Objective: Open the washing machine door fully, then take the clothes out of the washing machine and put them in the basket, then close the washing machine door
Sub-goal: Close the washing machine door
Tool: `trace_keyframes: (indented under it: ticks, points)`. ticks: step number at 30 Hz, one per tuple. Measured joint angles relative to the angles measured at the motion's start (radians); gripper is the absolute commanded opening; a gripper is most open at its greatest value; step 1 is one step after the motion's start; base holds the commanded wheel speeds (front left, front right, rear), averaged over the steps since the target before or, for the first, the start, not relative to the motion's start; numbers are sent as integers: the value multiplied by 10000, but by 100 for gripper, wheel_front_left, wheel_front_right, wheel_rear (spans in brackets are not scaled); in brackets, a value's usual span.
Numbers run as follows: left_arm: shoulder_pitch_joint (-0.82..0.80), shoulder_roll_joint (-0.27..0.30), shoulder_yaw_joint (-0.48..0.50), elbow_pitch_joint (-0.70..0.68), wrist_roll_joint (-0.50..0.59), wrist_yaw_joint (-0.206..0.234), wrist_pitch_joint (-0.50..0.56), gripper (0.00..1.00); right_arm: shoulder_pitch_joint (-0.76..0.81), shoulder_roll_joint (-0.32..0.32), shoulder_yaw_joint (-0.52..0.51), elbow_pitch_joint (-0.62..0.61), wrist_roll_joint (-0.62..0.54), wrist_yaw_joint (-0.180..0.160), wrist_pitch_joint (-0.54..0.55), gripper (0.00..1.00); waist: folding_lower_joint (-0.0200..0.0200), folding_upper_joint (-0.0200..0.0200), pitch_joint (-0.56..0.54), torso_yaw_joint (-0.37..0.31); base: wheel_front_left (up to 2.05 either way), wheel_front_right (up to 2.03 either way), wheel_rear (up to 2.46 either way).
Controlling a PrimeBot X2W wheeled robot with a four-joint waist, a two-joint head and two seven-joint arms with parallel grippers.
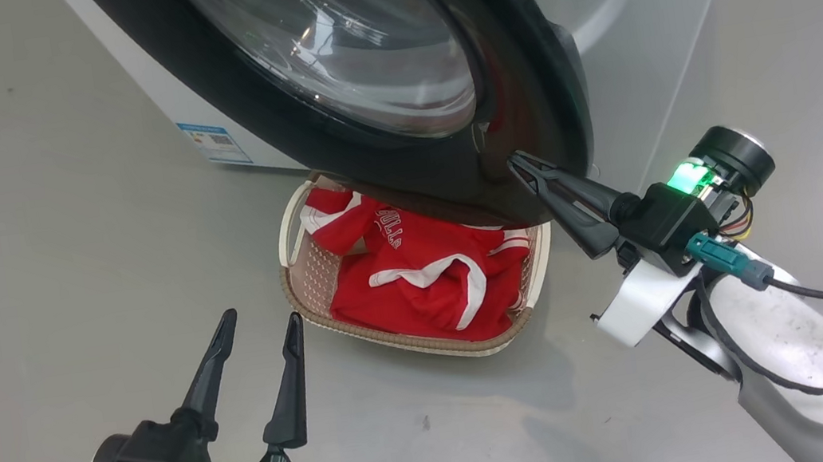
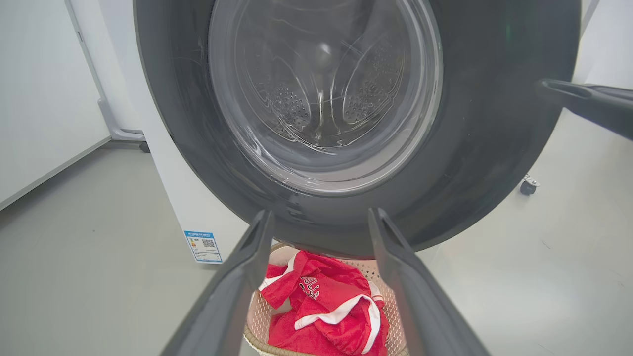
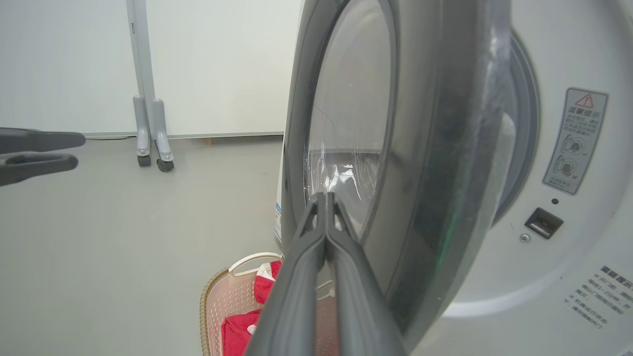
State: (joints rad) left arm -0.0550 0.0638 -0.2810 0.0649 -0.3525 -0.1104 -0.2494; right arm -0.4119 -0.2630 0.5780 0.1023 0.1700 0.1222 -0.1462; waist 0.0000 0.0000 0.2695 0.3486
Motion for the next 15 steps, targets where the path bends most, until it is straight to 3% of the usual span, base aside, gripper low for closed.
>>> trace_keyframes:
  ticks: [15]
  points:
    - [-164,-140,309,52,-240,-6,-27,100,-929,-267,-740,807,500,86,-98,0,0,0,634,431,0,0,0]
